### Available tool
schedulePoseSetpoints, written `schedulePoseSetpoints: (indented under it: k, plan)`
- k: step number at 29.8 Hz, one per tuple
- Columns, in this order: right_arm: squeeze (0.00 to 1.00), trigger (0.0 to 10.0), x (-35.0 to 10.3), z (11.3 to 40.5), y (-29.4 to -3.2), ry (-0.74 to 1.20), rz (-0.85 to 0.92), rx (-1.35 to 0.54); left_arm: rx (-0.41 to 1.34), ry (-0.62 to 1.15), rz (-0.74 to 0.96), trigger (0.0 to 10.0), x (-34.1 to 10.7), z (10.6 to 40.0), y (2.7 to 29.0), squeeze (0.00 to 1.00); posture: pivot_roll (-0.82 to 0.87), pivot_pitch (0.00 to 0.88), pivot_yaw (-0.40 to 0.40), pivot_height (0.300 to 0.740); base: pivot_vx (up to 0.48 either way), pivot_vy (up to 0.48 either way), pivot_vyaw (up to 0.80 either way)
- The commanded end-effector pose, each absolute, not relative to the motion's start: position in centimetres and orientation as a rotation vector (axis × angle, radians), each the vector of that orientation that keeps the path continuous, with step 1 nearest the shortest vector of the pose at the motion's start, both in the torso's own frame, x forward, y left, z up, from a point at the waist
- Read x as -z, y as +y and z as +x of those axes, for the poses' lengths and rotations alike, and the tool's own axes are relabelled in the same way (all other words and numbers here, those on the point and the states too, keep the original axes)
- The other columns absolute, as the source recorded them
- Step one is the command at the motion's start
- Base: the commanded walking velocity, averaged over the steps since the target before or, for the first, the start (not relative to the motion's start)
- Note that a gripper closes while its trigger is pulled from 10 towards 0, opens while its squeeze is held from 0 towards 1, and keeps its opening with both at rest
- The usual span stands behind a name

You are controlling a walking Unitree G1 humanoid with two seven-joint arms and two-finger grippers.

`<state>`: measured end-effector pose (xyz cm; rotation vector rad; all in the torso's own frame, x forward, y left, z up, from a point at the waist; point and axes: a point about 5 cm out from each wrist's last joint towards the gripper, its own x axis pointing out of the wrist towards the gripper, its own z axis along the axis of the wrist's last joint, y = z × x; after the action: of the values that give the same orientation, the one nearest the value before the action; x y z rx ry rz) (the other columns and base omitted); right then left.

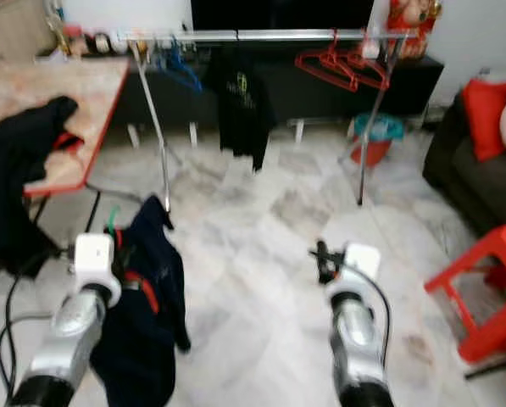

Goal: Hang hanger

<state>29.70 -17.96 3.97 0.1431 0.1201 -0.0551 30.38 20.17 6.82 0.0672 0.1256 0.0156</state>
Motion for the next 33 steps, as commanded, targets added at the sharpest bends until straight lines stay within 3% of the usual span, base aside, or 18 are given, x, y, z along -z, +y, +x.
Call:
schedulePoseSetpoints:
  k: [1,8,27,33]
  plan:
    - [0.00,10.0,-4.3,29.8,-19.0,0.109,0.136,0.083,-0.003,0.092,0.069,10.0,-7.5,30.8,19.6,0.00,-0.01,0.000,-0.008,0.740,0.000,-0.386,0.00]
    - [0.00,10.0,-4.5,29.9,-19.1,0.108,0.133,0.082,0.001,0.088,0.064,10.0,-7.6,31.0,19.4,0.00,0.00,0.000,-0.017,0.740,0.000,-0.377,0.00]
    - [0.00,10.0,-4.6,30.2,-19.0,0.115,0.139,0.086,0.076,0.085,0.022,10.0,-7.6,30.9,18.1,0.00,0.00,0.000,-0.020,0.740,0.000,0.000,0.00]
    - [0.00,10.0,-4.7,30.3,-19.0,0.115,0.145,0.092,0.088,0.087,0.007,10.0,-7.7,30.9,17.9,0.00,0.00,0.000,-0.019,0.740,0.280,0.000,0.00]
